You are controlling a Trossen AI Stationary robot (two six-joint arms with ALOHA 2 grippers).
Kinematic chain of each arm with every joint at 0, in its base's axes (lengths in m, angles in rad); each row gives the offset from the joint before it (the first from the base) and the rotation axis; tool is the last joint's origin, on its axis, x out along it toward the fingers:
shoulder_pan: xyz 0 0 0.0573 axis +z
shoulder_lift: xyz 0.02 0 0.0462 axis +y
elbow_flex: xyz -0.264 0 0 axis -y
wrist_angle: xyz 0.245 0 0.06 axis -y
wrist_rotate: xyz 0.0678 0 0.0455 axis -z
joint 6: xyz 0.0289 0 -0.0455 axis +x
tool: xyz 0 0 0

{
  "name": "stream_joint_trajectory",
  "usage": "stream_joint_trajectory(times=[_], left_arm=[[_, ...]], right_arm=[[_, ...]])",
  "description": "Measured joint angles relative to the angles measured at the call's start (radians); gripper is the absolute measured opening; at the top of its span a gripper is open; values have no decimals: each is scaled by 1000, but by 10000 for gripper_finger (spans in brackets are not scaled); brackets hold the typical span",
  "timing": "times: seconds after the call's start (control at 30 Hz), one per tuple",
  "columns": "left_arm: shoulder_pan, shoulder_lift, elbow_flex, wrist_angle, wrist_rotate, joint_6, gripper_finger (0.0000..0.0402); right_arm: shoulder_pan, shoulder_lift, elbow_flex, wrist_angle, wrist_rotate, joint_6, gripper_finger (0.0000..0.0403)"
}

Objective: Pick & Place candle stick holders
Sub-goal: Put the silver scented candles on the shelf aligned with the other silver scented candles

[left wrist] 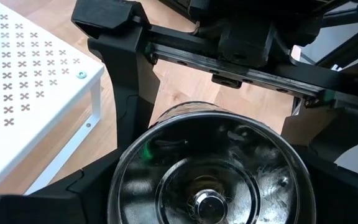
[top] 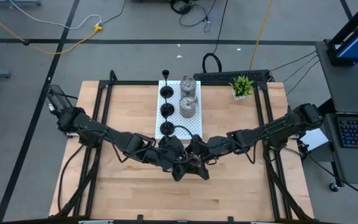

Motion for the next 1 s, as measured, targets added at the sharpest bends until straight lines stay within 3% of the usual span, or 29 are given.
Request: stream_joint_trajectory(times=[0.77, 1.0], left_arm=[[15, 1, 0, 61, 28, 28, 349], [18, 1, 0, 73, 56, 25, 349]], right_arm=[[0, -1, -31, 3, 1, 73, 393], [-2, -1, -35, 0, -11, 58, 346]])
